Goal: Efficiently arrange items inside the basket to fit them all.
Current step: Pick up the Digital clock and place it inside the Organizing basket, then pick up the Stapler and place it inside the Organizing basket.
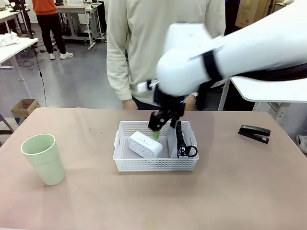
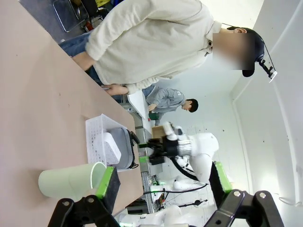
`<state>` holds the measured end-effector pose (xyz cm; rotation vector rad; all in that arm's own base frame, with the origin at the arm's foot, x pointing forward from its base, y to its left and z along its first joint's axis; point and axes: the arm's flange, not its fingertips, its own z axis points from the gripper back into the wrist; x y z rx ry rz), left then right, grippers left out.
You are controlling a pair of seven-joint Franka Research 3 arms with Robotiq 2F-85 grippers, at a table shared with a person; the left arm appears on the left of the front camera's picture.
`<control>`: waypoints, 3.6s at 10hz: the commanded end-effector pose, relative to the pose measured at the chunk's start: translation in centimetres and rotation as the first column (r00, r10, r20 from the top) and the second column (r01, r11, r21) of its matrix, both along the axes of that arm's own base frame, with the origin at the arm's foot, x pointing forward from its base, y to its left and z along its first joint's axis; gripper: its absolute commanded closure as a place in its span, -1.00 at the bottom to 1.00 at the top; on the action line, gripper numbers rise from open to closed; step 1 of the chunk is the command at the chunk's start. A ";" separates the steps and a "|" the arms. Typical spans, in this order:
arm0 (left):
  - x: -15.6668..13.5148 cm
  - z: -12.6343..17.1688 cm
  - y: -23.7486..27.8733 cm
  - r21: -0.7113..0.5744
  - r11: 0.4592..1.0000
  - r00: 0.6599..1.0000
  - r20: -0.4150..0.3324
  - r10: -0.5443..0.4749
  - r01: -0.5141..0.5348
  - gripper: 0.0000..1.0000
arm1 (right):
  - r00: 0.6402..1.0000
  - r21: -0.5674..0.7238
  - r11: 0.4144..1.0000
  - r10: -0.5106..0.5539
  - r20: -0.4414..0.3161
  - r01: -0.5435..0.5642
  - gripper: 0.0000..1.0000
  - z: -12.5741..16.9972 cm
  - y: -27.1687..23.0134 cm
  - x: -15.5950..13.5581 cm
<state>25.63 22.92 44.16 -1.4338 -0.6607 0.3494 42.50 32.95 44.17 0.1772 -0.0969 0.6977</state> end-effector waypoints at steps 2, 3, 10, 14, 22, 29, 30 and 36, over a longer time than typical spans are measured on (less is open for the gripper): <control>-0.1 0.0 0.0 0.004 1.000 1.000 0.018 -0.009 0.009 -1.00 | 0.988 0.351 0.926 -0.151 0.009 0.139 -1.00 5.1 -13.2 -5.8; -0.1 0.0 0.0 0.004 1.000 1.000 0.018 -0.009 0.009 -1.00 | 0.978 0.439 0.874 -0.199 -0.068 0.208 -1.00 4.8 -17.2 -6.6; -0.1 0.0 0.0 0.004 1.000 1.000 0.018 -0.009 0.009 -1.00 | 0.561 0.636 0.025 -0.500 -0.660 0.771 -1.00 -4.5 -36.1 -16.8; -0.1 0.0 0.0 0.004 1.000 1.000 0.018 -0.009 0.009 -1.00 | 0.612 0.645 0.125 -0.493 -0.619 0.754 -1.00 2.8 -40.4 -8.7; -0.1 0.0 0.0 0.004 1.000 1.000 0.018 -0.009 0.009 -1.00 | 0.612 0.645 0.125 -0.493 -0.619 0.754 -1.00 2.8 -40.4 -8.7; -0.1 0.0 0.0 0.004 1.000 1.000 0.018 -0.009 0.009 -1.00 | 0.612 0.645 0.125 -0.493 -0.619 0.754 -1.00 2.8 -40.4 -8.7; -0.1 0.0 0.0 0.004 1.000 1.000 0.018 -0.009 0.009 -1.00 | 0.612 0.645 0.125 -0.493 -0.619 0.754 -1.00 2.8 -40.4 -8.7; -0.1 0.0 0.0 0.004 1.000 1.000 0.018 -0.009 0.009 -1.00 | 0.567 0.024 0.594 -0.754 -0.331 0.804 -1.00 4.9 -33.7 3.7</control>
